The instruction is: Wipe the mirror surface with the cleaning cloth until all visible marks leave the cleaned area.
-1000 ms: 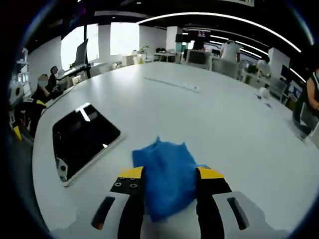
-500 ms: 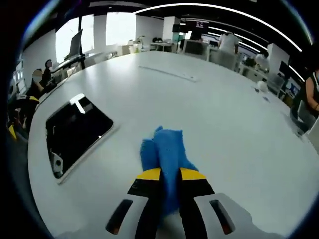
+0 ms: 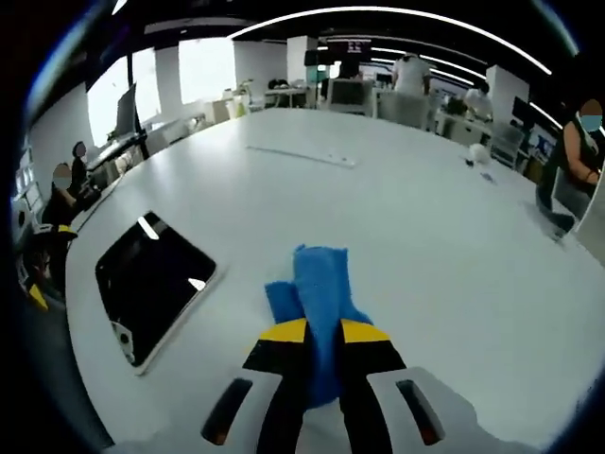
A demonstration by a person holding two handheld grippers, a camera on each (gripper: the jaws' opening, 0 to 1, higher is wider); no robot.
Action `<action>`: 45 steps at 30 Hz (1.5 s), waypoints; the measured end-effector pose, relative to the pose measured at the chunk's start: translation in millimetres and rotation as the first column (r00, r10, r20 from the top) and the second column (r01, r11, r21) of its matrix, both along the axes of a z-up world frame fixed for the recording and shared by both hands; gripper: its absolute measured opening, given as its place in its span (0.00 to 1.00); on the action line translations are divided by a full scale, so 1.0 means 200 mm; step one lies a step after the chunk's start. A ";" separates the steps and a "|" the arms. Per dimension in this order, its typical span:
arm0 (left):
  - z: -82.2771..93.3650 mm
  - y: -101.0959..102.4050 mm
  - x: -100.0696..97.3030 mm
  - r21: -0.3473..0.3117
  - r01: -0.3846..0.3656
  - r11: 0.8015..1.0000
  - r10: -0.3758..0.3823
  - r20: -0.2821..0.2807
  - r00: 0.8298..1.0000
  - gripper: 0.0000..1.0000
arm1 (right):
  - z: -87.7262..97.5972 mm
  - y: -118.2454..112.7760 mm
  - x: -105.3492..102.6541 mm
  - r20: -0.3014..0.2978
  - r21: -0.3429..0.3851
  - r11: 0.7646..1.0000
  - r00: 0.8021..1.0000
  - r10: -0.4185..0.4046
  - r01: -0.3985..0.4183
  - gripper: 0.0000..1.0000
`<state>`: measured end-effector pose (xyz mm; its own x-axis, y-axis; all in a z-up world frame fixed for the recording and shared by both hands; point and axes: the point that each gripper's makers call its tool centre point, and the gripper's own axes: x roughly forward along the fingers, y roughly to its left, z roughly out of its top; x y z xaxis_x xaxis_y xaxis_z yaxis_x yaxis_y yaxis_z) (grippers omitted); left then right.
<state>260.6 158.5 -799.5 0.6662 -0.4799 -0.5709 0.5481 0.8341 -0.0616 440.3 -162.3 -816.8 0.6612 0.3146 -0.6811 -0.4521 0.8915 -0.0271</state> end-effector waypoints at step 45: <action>0.00 -0.01 0.00 0.003 0.009 1.000 -0.009 0.008 1.000 1.00 | -0.04 0.28 -0.08 -0.075 0.046 0.999 0.997 0.007 -0.004 0.06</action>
<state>260.3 157.4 -798.6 0.6665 -0.4839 -0.5671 0.5559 0.8295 -0.0544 424.7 -107.3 -824.6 0.6071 0.3504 -0.7132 -0.4563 0.8885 0.0481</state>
